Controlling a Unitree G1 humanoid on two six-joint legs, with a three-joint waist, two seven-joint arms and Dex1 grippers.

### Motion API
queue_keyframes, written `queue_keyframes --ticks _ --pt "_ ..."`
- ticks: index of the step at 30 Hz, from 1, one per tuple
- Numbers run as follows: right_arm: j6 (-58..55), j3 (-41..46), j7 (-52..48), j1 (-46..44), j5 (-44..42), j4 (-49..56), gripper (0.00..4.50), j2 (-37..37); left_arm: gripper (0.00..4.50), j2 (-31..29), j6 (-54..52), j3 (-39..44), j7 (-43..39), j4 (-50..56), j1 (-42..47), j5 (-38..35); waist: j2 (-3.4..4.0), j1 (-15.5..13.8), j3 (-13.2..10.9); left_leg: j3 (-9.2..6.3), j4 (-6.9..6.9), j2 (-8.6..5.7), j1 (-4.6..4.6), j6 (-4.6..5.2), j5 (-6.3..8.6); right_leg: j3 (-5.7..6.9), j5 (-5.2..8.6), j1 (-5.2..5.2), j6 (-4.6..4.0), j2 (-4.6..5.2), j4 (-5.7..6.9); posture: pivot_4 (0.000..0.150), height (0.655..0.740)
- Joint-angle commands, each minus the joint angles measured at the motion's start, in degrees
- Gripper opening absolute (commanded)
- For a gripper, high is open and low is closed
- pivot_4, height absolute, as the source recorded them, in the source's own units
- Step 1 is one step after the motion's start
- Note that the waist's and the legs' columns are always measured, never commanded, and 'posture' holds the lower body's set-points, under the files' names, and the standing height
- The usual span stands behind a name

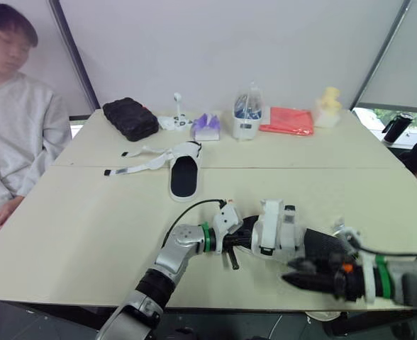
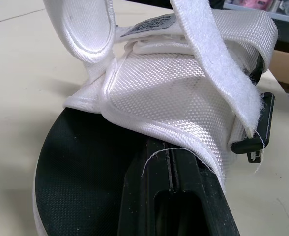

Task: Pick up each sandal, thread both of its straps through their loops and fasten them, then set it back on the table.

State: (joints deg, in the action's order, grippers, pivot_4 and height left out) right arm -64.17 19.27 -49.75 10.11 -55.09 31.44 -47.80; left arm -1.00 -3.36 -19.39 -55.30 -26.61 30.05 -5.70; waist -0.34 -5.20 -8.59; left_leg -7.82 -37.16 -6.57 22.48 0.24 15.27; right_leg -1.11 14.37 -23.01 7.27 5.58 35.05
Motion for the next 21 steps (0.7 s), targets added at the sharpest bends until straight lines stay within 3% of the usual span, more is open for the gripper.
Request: queue_keyframes --ticks 1,12,21 --pt "4.5 -1.2 3.3 0.1 3.1 1.1 2.89 1.9 0.0 0.0 -2.7 -2.5 -2.2 -1.8 -1.1 0.7 0.0 0.1 0.0 0.04 0.0 -0.02 -0.01 0.0 0.0 -0.04 0.0 -0.01 0.0 0.0 0.0 0.15 0.74" --pt "9.2 -6.5 7.8 -2.6 5.4 -1.7 2.89 8.3 0.0 0.1 -3.5 -2.3 -3.2 -1.9 -0.8 0.9 0.02 -0.1 0.0 0.01 0.13 -0.04 0.0 0.02 0.01 0.01 0.02 -0.08 0.06 0.0 0.0 0.15 0.74" --pt "8.6 -4.4 12.2 -4.9 1.2 -3.6 2.89 12.4 0.0 0.1 -3.9 -2.0 -2.4 -1.6 -1.1 0.8 0.03 0.1 0.0 0.0 0.11 -0.02 -0.01 0.02 0.01 -0.01 0.01 -0.08 0.04 -0.03 0.02 0.15 0.74"
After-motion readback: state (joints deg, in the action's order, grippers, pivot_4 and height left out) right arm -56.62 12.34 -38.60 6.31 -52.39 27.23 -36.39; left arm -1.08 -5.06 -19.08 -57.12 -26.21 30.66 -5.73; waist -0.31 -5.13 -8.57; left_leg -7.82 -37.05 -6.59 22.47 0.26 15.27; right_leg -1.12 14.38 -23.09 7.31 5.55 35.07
